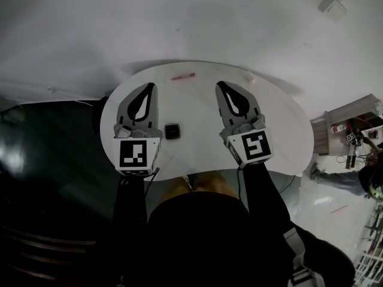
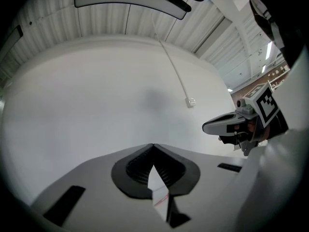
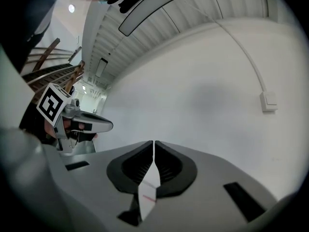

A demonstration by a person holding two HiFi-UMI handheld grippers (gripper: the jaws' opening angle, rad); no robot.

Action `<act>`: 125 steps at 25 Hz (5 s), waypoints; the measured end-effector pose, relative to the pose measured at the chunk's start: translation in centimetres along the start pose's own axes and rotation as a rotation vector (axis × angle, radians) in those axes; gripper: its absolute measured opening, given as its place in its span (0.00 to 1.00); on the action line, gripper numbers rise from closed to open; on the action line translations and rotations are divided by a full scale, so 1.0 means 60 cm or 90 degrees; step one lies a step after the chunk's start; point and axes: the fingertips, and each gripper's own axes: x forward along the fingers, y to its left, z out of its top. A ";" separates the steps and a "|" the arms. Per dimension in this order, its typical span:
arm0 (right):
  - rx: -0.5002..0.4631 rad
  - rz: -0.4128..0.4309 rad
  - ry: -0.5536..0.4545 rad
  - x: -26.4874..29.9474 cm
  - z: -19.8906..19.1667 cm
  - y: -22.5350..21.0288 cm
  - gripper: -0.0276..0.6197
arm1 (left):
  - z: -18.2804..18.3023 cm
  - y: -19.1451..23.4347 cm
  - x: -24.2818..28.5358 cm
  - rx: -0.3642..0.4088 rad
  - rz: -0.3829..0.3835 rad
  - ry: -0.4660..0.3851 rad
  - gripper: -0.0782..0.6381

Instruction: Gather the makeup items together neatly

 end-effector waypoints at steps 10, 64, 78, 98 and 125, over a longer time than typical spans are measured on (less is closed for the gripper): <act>-0.034 0.038 0.024 0.049 -0.021 0.026 0.10 | -0.016 0.021 -0.002 -0.010 0.016 0.006 0.13; -0.199 0.597 0.528 0.323 -0.549 0.036 0.14 | -0.177 0.083 0.101 -0.047 0.076 0.142 0.13; 0.136 0.255 0.521 0.169 -0.463 0.070 0.14 | -0.119 0.076 0.053 0.003 -0.104 0.063 0.13; 0.473 -0.013 0.628 -0.030 -0.552 0.168 0.14 | -0.114 0.038 0.031 -0.017 -0.161 0.044 0.13; 0.551 -0.047 0.683 -0.065 -0.594 0.199 0.30 | -0.121 0.020 0.044 -0.027 -0.167 0.052 0.13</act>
